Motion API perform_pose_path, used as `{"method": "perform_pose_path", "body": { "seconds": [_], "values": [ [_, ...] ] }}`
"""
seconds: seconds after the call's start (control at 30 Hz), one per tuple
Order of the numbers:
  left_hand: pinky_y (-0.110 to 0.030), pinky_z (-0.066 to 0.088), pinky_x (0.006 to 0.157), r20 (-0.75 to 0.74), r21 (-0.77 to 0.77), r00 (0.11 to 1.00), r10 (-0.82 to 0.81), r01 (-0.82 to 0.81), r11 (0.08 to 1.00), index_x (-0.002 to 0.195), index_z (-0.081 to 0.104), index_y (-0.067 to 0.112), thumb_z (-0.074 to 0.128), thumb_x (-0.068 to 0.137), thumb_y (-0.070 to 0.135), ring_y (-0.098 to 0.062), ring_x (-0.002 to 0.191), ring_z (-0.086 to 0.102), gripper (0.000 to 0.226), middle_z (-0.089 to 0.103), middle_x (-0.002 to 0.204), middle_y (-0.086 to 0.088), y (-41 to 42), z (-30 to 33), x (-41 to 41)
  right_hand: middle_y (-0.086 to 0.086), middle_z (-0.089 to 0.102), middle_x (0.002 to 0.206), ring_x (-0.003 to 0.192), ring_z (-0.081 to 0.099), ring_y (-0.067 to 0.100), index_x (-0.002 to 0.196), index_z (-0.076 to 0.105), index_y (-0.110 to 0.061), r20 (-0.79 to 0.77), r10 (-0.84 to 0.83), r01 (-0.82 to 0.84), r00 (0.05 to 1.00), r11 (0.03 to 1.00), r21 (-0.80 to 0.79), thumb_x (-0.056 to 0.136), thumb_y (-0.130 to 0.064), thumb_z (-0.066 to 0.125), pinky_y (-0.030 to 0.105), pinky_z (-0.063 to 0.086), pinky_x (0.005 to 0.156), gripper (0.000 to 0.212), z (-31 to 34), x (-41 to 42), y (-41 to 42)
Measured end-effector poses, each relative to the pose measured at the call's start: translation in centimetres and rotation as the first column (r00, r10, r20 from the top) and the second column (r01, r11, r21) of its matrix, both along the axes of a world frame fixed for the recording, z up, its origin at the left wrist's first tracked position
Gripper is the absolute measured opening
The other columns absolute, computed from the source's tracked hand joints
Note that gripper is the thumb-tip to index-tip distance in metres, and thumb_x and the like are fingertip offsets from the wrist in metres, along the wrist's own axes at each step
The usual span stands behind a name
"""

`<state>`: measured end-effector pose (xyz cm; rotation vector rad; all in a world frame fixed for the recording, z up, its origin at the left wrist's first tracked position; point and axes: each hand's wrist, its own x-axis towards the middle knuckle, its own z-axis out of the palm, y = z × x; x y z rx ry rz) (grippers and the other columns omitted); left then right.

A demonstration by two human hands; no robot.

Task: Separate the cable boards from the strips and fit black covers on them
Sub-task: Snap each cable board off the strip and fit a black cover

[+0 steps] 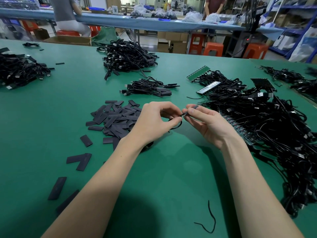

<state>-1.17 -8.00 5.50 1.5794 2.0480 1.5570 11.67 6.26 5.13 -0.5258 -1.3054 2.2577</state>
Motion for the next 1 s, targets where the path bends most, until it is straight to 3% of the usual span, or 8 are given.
{"method": "perform_pose_path", "body": {
  "seconds": [0.2, 0.63, 0.73, 0.83, 1.0],
  "values": [
    [-0.013, 0.053, 0.077, -0.099, 0.011, 0.995, -0.002, 0.003, 1.0, 0.088, 0.077, 0.008, 0.077, 0.082, 0.003, -0.01, 0.074, 0.071, 0.008, 0.077, 0.081, 0.002, -0.09, 0.22, 0.17, 0.01, 0.076, 0.088, 0.076, 0.073, 0.014, 0.083, 0.073, -0.007, -0.004, -0.043, 0.043, 0.999, 0.998, -0.036, 0.071, -0.008, 0.076, 0.017, 0.057, 0.071, 0.012, -0.34, -0.39, -0.22],
    [-0.001, 0.039, 0.072, -0.171, 0.019, 0.985, 0.013, -0.01, 1.0, 0.087, 0.079, 0.008, 0.078, 0.084, 0.006, -0.003, 0.08, 0.069, 0.004, 0.076, 0.079, 0.002, -0.4, 0.22, -0.2, 0.009, 0.076, 0.09, 0.08, 0.073, 0.014, 0.091, 0.07, -0.003, 0.005, 0.038, -0.038, 0.999, 0.999, 0.001, 0.076, -0.008, 0.074, 0.016, 0.056, 0.074, 0.017, -0.67, -0.56, -0.59],
    [-0.001, 0.042, 0.071, -0.106, 0.023, 0.994, 0.007, -0.005, 1.0, 0.088, 0.079, 0.01, 0.08, 0.083, 0.008, -0.002, 0.079, 0.07, 0.006, 0.077, 0.081, 0.004, -0.46, 0.25, -0.3, 0.01, 0.076, 0.09, 0.081, 0.073, 0.014, 0.092, 0.071, -0.003, -0.002, 0.038, -0.038, 0.999, 0.999, 0.0, 0.076, -0.007, 0.074, 0.017, 0.057, 0.074, 0.017, -0.54, -0.61, -0.66],
    [-0.02, 0.057, 0.079, 0.07, 0.034, 0.998, -0.005, 0.002, 0.999, 0.089, 0.077, 0.011, 0.083, 0.08, 0.01, -0.007, 0.078, 0.074, 0.01, 0.078, 0.084, 0.003, -0.21, 0.1, -0.37, 0.01, 0.076, 0.092, 0.081, 0.073, 0.014, 0.093, 0.072, -0.005, -0.029, 0.037, -0.037, 0.999, 0.999, -0.011, 0.076, -0.007, 0.073, 0.017, 0.057, 0.073, 0.017, -0.33, -0.52, -0.58],
    [-0.023, 0.057, 0.078, 0.246, 0.03, 0.968, -0.049, 0.042, 0.999, 0.087, 0.075, 0.011, 0.087, 0.076, 0.013, -0.013, 0.082, 0.076, 0.016, 0.078, 0.084, 0.002, -0.08, -0.18, -0.56, 0.01, 0.076, 0.095, 0.084, 0.073, 0.014, 0.089, 0.076, -0.008, -0.05, 0.077, -0.076, 0.996, 0.997, 0.013, 0.077, -0.008, 0.073, 0.017, 0.057, 0.075, 0.012, -0.22, -0.13, -0.58]
  ]
}}
